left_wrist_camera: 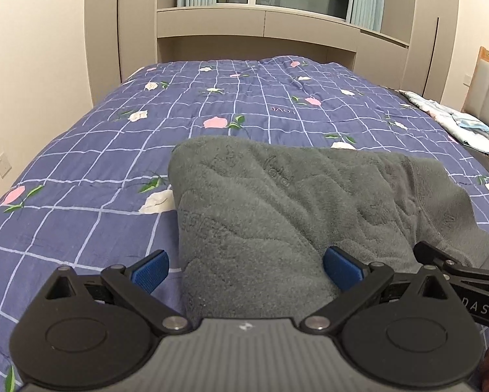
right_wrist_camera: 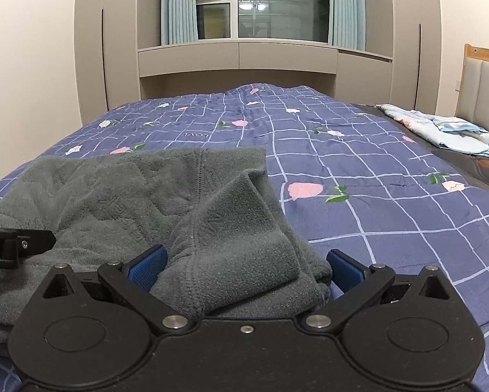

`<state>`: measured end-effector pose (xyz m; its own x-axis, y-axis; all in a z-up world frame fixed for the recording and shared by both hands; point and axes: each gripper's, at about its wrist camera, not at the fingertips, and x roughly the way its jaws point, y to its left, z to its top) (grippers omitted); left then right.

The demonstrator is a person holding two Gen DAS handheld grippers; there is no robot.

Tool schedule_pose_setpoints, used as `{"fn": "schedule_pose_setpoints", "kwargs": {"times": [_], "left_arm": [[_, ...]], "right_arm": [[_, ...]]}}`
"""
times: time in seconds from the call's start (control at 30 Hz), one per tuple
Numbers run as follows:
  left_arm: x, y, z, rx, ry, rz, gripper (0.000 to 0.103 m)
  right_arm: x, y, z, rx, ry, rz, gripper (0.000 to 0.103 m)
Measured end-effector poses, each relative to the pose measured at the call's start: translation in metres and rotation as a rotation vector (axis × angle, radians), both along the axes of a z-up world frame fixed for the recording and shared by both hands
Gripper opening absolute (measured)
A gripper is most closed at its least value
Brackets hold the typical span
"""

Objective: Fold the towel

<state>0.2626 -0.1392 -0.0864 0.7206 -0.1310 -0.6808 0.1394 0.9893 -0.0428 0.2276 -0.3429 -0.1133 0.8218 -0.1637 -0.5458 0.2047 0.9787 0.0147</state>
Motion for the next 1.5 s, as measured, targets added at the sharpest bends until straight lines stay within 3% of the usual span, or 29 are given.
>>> {"fn": "schedule_pose_setpoints", "kwargs": {"times": [0.2, 0.4, 0.57, 0.7, 1.03, 1.2, 1.3, 1.37, 1.5], "left_arm": [[0.003, 0.005, 0.016, -0.022, 0.039, -0.008, 0.102], [0.019, 0.016, 0.035, 0.002, -0.028, 0.014, 0.103], [0.044, 0.021, 0.024, 0.023, 0.035, 0.027, 0.103], [0.047, 0.022, 0.014, 0.011, 0.035, 0.021, 0.103], [0.046, 0.019, 0.01, 0.007, 0.02, 0.01, 0.103], [0.04, 0.036, 0.02, -0.032, 0.052, -0.072, 0.102], [0.036, 0.055, 0.02, -0.114, 0.1, -0.139, 0.102], [0.04, 0.065, 0.016, -0.195, 0.175, -0.175, 0.102], [0.053, 0.069, 0.0, -0.322, 0.326, -0.213, 0.102]], "right_arm": [[-0.005, -0.002, 0.004, 0.02, -0.024, -0.004, 0.103], [-0.008, 0.0, 0.031, -0.041, -0.15, 0.028, 0.103], [0.025, -0.009, 0.038, -0.103, -0.14, 0.024, 0.103], [0.046, -0.02, 0.023, -0.088, -0.056, 0.024, 0.103], [0.047, -0.043, 0.003, 0.117, -0.03, 0.037, 0.103], [0.05, -0.064, 0.008, 0.257, 0.023, 0.133, 0.103], [0.054, -0.078, 0.008, 0.346, 0.083, 0.229, 0.103], [0.061, -0.089, 0.005, 0.442, 0.147, 0.313, 0.103], [0.071, -0.098, 0.003, 0.514, 0.202, 0.404, 0.103]]}}
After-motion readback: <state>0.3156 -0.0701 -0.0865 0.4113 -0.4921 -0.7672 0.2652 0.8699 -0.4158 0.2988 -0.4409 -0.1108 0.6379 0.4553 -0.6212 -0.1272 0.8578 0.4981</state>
